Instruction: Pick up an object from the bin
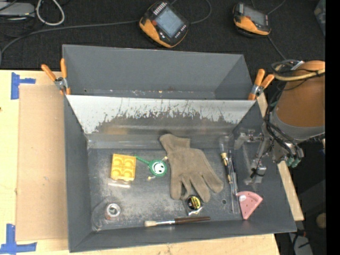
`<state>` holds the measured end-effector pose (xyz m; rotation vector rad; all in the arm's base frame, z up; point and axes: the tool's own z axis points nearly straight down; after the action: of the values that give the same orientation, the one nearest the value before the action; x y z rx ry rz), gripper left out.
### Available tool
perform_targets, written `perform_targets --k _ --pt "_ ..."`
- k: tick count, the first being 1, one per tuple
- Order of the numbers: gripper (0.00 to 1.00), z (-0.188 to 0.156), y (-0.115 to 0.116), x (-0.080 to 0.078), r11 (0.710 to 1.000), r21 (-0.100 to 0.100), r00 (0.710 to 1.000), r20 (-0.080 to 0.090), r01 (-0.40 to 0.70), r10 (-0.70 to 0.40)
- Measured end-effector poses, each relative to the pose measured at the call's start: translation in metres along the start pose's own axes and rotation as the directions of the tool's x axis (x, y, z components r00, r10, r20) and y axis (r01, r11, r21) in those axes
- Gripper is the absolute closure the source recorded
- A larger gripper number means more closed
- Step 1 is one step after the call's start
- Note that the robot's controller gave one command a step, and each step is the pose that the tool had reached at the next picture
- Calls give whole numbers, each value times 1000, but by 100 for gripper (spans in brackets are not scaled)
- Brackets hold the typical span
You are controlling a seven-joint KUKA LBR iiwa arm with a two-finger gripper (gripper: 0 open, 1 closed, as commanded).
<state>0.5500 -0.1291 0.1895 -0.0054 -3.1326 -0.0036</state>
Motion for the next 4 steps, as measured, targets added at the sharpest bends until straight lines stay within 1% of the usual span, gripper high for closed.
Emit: perform_targets --k 1,2,3,4 --pt "0 9 11 -3 998 3 998 14 -56 56" --pt "0 65 62 -3 981 -2 981 -1 -193 193" --pt "0 77 63 -43 994 4 994 11 111 -111" --pt "0 99 83 -19 982 0 982 9 -187 187"
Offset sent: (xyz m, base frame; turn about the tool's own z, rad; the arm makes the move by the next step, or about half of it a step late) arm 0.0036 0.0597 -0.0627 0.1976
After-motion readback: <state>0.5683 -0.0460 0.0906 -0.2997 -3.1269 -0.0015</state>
